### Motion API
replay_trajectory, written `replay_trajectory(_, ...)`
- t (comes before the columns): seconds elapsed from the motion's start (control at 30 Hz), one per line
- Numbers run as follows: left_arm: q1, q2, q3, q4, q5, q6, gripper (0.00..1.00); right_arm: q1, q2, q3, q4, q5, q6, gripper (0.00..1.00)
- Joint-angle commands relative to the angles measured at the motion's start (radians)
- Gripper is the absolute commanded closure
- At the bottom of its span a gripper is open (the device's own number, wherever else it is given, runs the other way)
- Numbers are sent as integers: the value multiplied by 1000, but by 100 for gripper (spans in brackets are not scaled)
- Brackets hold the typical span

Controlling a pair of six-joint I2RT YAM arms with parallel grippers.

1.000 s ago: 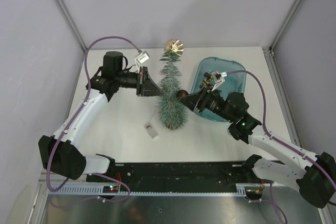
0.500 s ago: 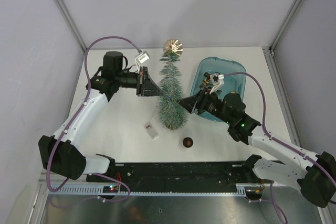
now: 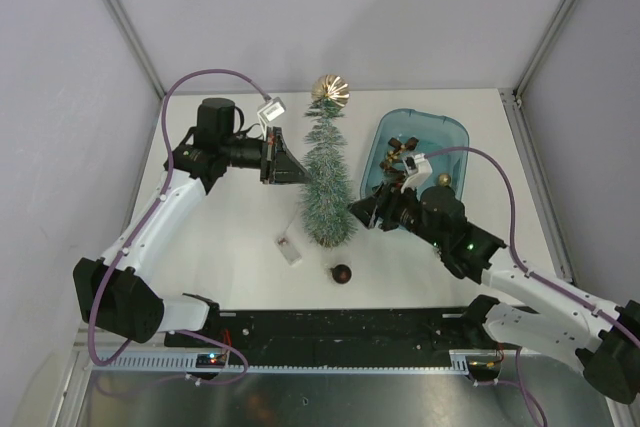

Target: Decorate the small christmas tree

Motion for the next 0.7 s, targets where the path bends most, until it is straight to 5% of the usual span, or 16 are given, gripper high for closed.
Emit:
replay_trajectory(0.0, -10, -17, 35, 6, 2, 8, 100, 22, -51, 1, -168, 133, -56, 37)
replay_trajectory(0.17, -10, -23, 33, 6, -3, 9, 100, 45, -44, 1, -225, 60, -120, 39)
replay_trajectory(0.37, -10, -21, 29, 6, -6, 9, 100, 258, 31, -17, -287, 118, -207, 32)
replay_trajectory(0.67, -11, -26, 27, 7, -16, 6, 100, 460, 268, -51, -99, 187, -232, 22)
